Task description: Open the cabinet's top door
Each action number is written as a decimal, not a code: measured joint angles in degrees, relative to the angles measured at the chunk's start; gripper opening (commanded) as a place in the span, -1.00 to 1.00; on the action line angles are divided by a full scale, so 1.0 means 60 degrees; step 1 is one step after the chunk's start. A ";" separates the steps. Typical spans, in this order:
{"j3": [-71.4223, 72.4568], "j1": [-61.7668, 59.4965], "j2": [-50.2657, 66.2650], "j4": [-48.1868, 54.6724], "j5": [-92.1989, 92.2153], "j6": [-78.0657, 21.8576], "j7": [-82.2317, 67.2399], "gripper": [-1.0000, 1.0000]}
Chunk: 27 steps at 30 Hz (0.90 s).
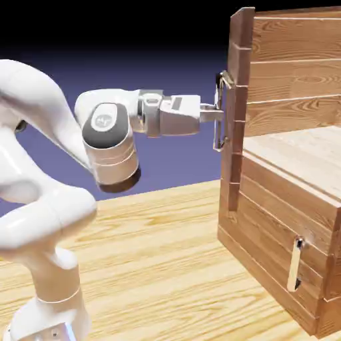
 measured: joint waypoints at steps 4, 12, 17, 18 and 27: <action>-0.0545 0.1175 -0.1113 -0.0330 -0.0688 -0.1660 0.0497 -1.00; -0.0865 0.3585 -0.2964 -0.0925 -0.0429 -0.4982 0.0115 -1.00; -0.0356 0.4802 -0.4193 -0.1208 0.0340 -0.7058 -0.0256 -1.00; -0.0186 0.5022 -0.4431 -0.1245 0.0529 -0.7473 -0.0319 -1.00; 0.2135 0.6712 -0.6044 -0.1076 0.2438 -1.1209 -0.0580 -1.00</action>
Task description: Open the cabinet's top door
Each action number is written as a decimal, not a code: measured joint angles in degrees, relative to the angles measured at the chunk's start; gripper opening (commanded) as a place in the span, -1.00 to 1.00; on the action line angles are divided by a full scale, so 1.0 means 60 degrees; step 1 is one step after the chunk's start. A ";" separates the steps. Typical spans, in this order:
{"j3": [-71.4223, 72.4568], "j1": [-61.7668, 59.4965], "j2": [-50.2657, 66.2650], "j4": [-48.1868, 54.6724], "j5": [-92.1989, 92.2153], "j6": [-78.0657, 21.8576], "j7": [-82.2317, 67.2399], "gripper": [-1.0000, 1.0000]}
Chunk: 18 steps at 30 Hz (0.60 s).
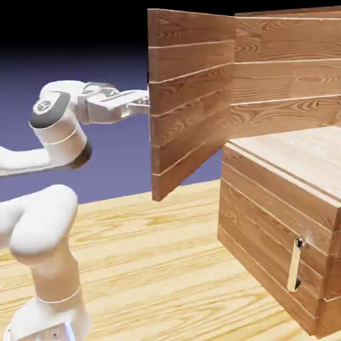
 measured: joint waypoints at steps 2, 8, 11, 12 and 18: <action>0.0652 0.0267 -0.0184 0.0192 0.0456 -0.0830 0.0002 -1.00; 0.2663 0.0549 -0.0351 0.1219 0.1844 -0.3308 0.0031 -1.00; 0.3218 0.0985 0.0166 0.1815 0.1654 -0.4553 0.0595 -1.00; 0.3529 0.0878 0.0221 0.2105 0.1873 -0.4969 0.0602 -1.00; 0.5022 -0.0261 0.0570 0.4137 0.2929 -0.7318 0.0549 -1.00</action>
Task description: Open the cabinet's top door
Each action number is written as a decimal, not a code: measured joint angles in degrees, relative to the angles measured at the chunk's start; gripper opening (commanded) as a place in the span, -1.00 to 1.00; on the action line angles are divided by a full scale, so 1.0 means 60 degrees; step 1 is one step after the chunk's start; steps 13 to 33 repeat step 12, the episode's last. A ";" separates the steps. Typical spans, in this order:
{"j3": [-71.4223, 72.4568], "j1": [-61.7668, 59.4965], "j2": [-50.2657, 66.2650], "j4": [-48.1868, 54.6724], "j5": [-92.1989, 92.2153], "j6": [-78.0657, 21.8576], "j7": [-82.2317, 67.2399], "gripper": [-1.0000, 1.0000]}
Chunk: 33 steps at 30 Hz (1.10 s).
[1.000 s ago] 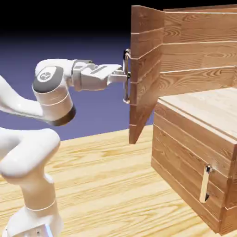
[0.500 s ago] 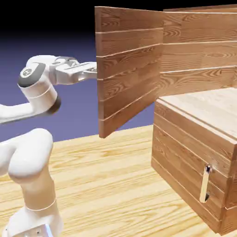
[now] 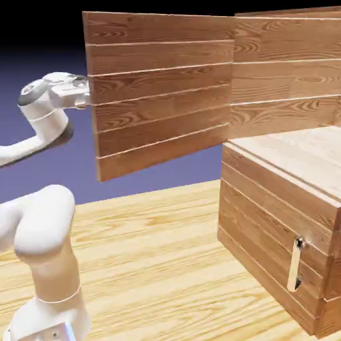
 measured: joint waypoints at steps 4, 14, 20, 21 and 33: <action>0.0502 -0.1116 -0.0222 0.1212 0.0669 -0.1017 -0.0422 -1.00; 0.1003 -0.3211 -0.0344 0.3784 0.1299 -0.3114 -0.1041 -1.00; 0.1003 -0.3211 -0.0344 0.3784 0.1299 -0.3114 -0.1041 -1.00; 0.1003 -0.3211 -0.0344 0.3784 0.1299 -0.3114 -0.1041 -1.00; 0.1003 -0.3211 -0.0344 0.3784 0.1299 -0.3114 -0.1041 -1.00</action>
